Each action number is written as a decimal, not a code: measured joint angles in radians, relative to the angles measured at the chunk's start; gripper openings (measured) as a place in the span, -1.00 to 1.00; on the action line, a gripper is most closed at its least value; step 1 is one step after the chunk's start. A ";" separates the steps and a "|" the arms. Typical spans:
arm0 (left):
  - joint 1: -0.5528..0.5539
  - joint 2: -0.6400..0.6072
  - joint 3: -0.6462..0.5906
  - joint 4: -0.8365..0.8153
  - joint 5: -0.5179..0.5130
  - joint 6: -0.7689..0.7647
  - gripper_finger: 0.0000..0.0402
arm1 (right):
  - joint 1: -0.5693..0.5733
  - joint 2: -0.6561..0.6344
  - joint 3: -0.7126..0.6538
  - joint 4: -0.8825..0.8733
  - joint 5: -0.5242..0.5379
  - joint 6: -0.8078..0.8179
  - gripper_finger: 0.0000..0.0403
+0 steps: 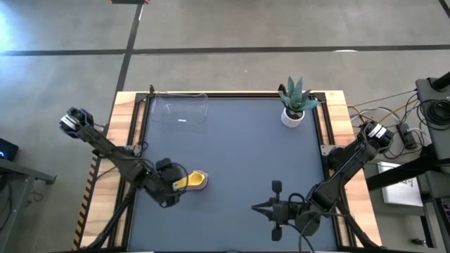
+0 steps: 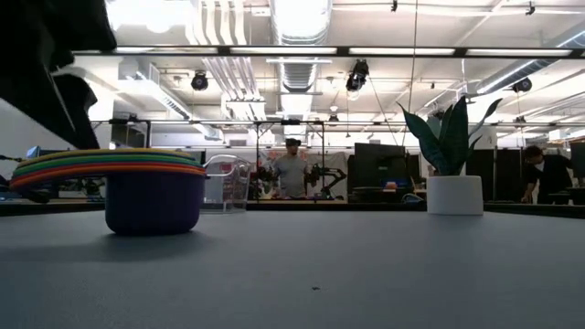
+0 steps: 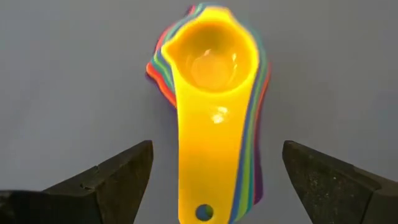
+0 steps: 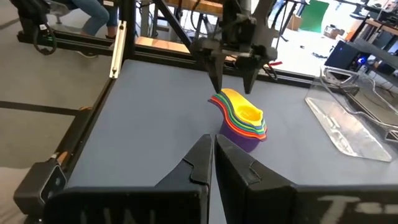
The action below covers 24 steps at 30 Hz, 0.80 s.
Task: Nest measuring cups in basket
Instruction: Put the nest measuring cups into the transparent bin
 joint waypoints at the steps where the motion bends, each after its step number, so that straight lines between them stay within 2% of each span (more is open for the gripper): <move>1: 0.013 0.008 -0.003 0.006 0.025 0.005 0.70 | 0.000 0.000 0.000 0.000 0.000 0.000 -0.95; 9: 0.063 0.070 -0.007 0.136 0.137 0.083 0.70 | 0.000 0.000 0.000 0.000 0.000 0.000 -0.95; 20: 0.078 0.189 0.009 0.131 0.165 -0.002 0.70 | 0.000 0.000 0.000 0.000 -0.001 -0.001 -0.95; 24: 0.092 0.239 0.034 0.070 0.159 -0.018 0.70 | 0.000 0.000 0.000 0.000 -0.001 -0.001 -0.95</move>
